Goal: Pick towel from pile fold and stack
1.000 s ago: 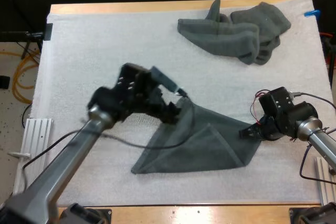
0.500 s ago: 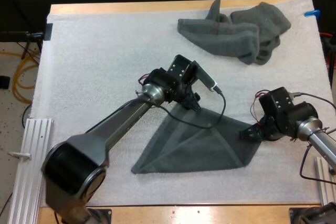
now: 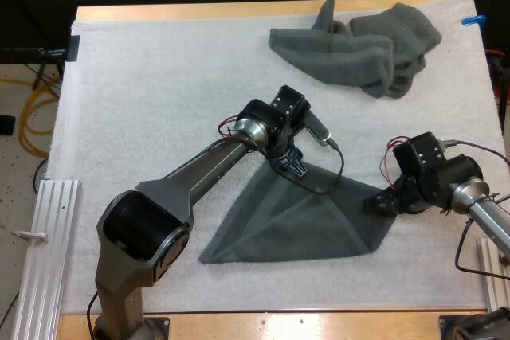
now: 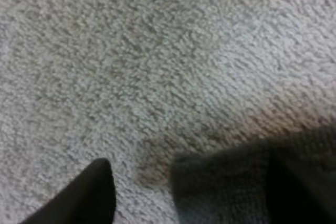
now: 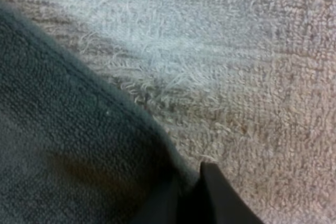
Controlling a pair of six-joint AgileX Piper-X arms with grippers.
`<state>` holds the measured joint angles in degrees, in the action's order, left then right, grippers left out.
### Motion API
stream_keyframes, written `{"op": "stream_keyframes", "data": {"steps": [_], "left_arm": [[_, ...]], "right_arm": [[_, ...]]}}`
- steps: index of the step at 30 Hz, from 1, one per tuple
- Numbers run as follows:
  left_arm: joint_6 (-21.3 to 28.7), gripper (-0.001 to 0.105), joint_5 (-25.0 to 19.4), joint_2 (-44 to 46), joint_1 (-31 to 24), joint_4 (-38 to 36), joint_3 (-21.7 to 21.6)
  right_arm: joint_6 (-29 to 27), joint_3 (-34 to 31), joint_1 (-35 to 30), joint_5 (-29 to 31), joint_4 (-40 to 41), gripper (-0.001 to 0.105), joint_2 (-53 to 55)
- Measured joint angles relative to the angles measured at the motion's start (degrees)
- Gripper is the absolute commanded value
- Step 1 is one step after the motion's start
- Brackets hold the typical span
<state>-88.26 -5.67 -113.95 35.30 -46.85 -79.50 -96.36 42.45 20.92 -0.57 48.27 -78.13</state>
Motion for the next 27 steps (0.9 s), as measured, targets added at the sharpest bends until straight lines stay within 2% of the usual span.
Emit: {"op": "stream_keyframes", "data": {"steps": [1, 2, 4, 6, 16, 22, 27], "left_arm": [[0.0, 0.034, 0.3, -0.2, 0.1, -0.4, -0.2], [0.0, 0.03, 0.4, -0.1, 0.1, -0.8, -0.2], [0.0, 0.01, 0.9, -0.1, 0.2, -1.5, -0.2], [0.1, 0.0, 1.7, -0.2, 0.2, -2.1, -0.2], [0.8, 0.0, 2.3, 1.1, 0.2, -6.1, -1.0], [0.8, 0.0, 2.1, 13.8, -0.4, -6.5, -1.2], [0.1, 0.0, 2.1, 26.1, -2.0, -6.3, -1.4]], "right_arm": [[0.0, 0.0, 0.0, 0.0, 0.0, 0.0, 0.0], [0.0, 0.0, 0.0, 0.0, 0.0, 0.0, 0.0], [0.0, 0.0, 0.0, 0.0, 0.0, 0.0, 0.0], [0.0, 0.0, 0.0, 0.0, 0.0, 0.0, 0.0], [-0.1, 1.8, 0.0, 1.7, -0.6, 0.0, 0.0], [-3.4, 9.3, 0.0, 9.0, -1.8, 0.0, 5.0], [-5.7, 16.6, 0.0, 10.3, -4.0, 0.0, 11.5]]}}
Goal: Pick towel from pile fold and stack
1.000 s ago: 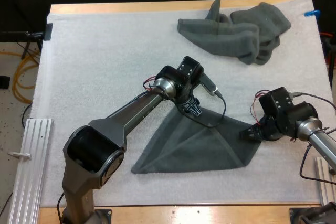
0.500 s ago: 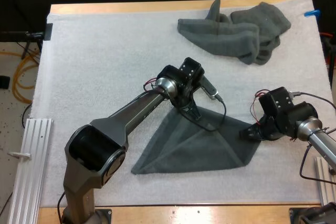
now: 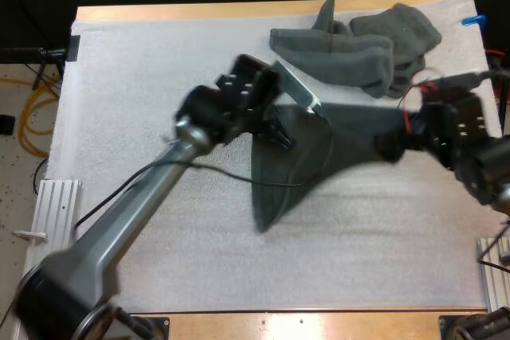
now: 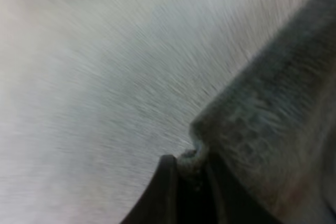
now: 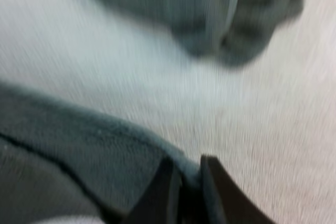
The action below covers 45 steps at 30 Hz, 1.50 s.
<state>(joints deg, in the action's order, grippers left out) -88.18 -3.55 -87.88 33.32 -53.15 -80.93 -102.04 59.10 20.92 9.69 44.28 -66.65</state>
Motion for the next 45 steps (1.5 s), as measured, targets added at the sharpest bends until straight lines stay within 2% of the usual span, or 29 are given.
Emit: {"op": "stream_keyframes", "data": {"steps": [5, 8, 12, 20, 28, 36, 38, 42, 45], "left_arm": [[-1.9, 0.0, 0.2, 9.0, 0.2, -0.6, 0.0], [-4.0, 0.0, 1.2, 13.7, 0.5, -0.7, 0.0], [-6.4, 0.0, 2.2, 18.2, 0.6, -3.8, 0.0], [-11.3, 0.0, 4.7, 23.7, 1.1, -12.5, 0.0], [-15.8, 0.0, 4.7, 30.3, 7.5, -18.0, 1.0], [-25.2, 0.0, 4.6, 37.3, 16.6, -20.0, 9.6], [-27.1, 0.0, 3.3, 38.8, 18.2, -20.0, 11.9], [-28.3, 0.0, -0.3, 39.9, 18.6, -19.9, 15.6], [-27.2, 0.0, -1.7, 39.3, 17.5, -16.5, 19.0]], "right_arm": [[0.0, 4.1, 0.0, -4.1, 1.0, 0.0, 5.6], [0.0, 4.3, 0.3, -6.9, 1.9, 0.0, 8.9], [0.5, 4.3, 2.0, -7.4, 4.2, 0.0, 12.5], [5.1, 4.3, 11.3, -8.1, 10.4, 0.0, 17.2], [13.5, 4.3, 21.1, -8.1, 16.4, 0.0, 21.6], [22.0, 6.0, 30.5, -8.0, 28.9, 0.0, 22.2], [23.6, 6.0, 32.1, -6.7, 31.0, 0.0, 22.2], [23.9, 6.0, 33.0, -1.1, 32.8, 0.0, 21.2], [23.0, 5.7, 32.9, 4.8, 32.6, 0.0, 18.8]]}}
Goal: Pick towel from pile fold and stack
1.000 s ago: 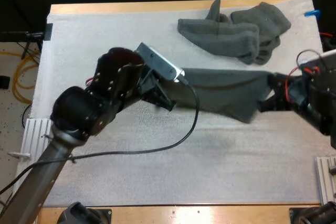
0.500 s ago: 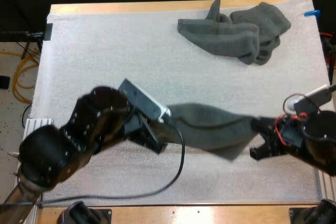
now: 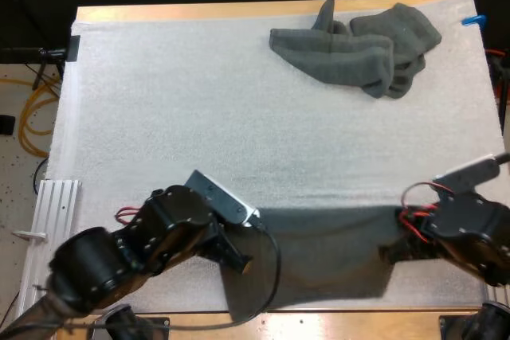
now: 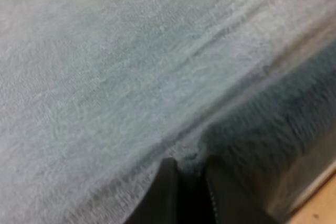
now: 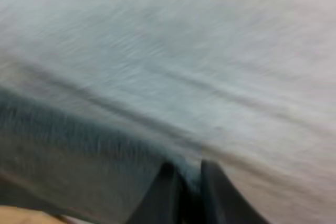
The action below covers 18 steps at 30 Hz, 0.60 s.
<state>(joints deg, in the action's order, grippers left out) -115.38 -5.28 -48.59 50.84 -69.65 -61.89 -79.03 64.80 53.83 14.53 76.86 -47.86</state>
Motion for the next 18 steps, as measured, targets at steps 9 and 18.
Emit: {"op": "stream_keyframes", "data": {"steps": [9, 18], "left_arm": [[9.9, 0.0, -0.2, -10.1, -10.7, 17.5, 9.5], [17.1, 0.0, 8.6, -25.5, -22.5, 33.8, 9.9]], "right_arm": [[-8.3, -9.6, -10.4, 2.8, -17.9, 0.0, -13.5], [-13.3, -11.4, -21.9, -5.6, -37.8, 0.0, -26.6]]}}
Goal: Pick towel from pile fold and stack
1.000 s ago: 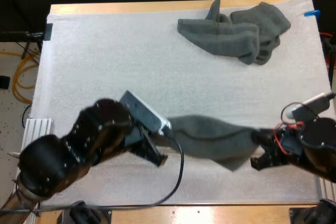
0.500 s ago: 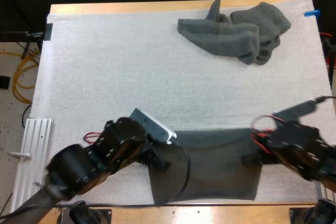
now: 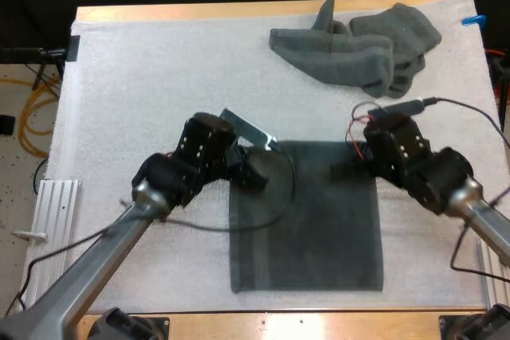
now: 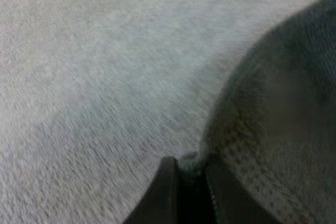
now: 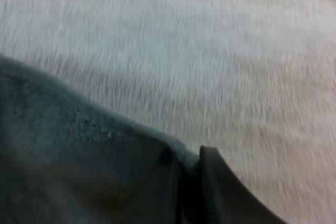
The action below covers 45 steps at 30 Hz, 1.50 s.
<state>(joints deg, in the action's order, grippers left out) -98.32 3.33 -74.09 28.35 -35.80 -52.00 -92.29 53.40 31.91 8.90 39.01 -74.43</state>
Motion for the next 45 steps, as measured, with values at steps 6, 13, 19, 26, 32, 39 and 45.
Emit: {"op": "stream_keyframes", "data": {"steps": [6, 13, 19, 26, 32, 39, 45], "left_arm": [[1.1, 0.0, 4.1, -8.8, -5.9, 6.4, 0.0], [1.3, 0.0, 9.0, -14.9, -9.3, 13.8, 0.0], [1.9, 0.0, 9.0, -16.6, -9.8, 18.8, 0.0], [3.2, 0.006, 7.8, -17.8, -9.8, 19.6, 0.0], [3.2, 0.038, 5.5, -17.8, -9.8, 19.4, -0.6], [3.8, 0.046, 4.9, -16.3, -9.8, 11.8, -8.1], [4.1, 0.046, 4.9, -7.3, -9.8, 7.0, -10.0]], "right_arm": [[-0.2, 0.0, -6.3, -6.7, -9.1, 0.0, -9.1], [-0.3, 0.0, -8.8, -7.3, -16.8, 0.0, -16.4], [0.7, 0.0, -8.8, -7.2, -19.6, 0.0, -20.0], [3.5, 0.2, -8.8, -5.2, -19.7, 0.002, -20.9], [3.5, 2.8, -9.2, -5.0, -20.0, 0.049, -20.9], [3.1, 9.2, -11.7, -4.9, -15.4, 0.061, -19.0], [0.6, 11.0, -11.9, -4.8, -8.2, 0.061, -9.8]]}}
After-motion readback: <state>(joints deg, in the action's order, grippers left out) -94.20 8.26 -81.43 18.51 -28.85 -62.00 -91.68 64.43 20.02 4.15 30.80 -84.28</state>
